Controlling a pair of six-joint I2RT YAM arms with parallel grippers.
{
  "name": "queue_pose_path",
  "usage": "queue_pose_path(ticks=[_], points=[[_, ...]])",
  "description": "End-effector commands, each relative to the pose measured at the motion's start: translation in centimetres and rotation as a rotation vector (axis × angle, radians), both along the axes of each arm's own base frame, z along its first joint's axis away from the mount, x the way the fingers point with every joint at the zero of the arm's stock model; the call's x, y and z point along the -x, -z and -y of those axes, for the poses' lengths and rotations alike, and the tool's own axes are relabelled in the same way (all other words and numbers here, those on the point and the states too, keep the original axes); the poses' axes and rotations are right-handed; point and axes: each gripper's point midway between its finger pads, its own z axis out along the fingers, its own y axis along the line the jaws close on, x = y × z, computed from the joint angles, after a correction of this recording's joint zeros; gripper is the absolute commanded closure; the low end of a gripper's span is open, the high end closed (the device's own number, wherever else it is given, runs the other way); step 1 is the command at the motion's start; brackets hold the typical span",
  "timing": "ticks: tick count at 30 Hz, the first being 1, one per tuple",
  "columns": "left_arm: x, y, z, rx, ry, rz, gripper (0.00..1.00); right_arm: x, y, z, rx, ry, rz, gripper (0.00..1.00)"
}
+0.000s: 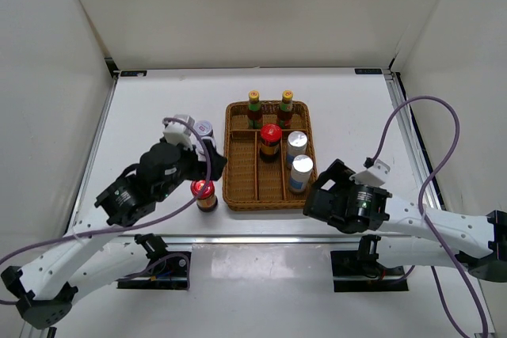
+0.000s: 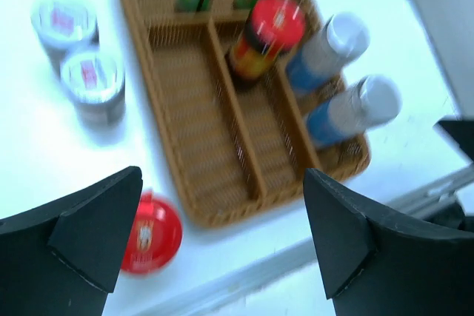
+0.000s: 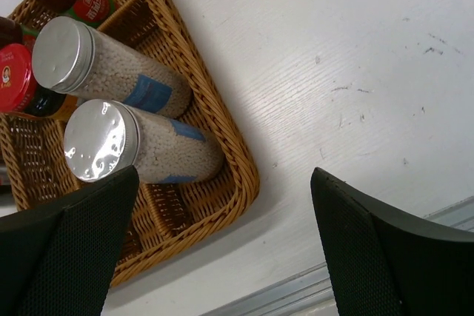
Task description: Organize the condiment bottles
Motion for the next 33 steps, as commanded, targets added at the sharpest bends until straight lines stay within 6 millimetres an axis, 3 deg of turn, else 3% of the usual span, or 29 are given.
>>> queue_pose_path(ticks=[1,3,7,11,19,22,27,33], points=[[2.7,6.6,-0.8,-0.055,-0.006,-0.221,0.00,0.5,-1.2,3.3,-0.027,0.142,0.026,0.00],[3.4,7.6,-1.0,-0.041,-0.026,-0.282,0.00,0.5,-1.2,3.3,-0.027,0.142,0.026,0.00],[3.9,10.6,-3.4,-0.091,-0.175,-0.378,0.00,0.5,-1.2,3.3,-0.027,0.142,0.026,0.00],[3.4,11.7,-4.4,-0.123,-0.238,-0.373,0.00,0.5,-1.0,3.5,-0.027,0.142,0.026,0.00],[3.4,14.5,-4.6,-0.193,-0.293,-0.446,0.00,0.5,-0.8,3.5,-0.048,0.143,0.030,0.00],[3.2,14.5,-4.6,-0.177,-0.314,-0.447,0.00,0.5,-0.8,3.5,-0.048,0.143,0.030,0.00],[2.5,12.0,-5.8,-0.104,-0.373,-0.346,0.00,0.6,-0.6,3.7,-0.048,0.143,0.030,0.00],[2.2,10.9,-6.6,-0.127,-0.408,-0.325,0.00,0.6,-0.6,3.8,-0.060,0.138,0.032,0.00]])
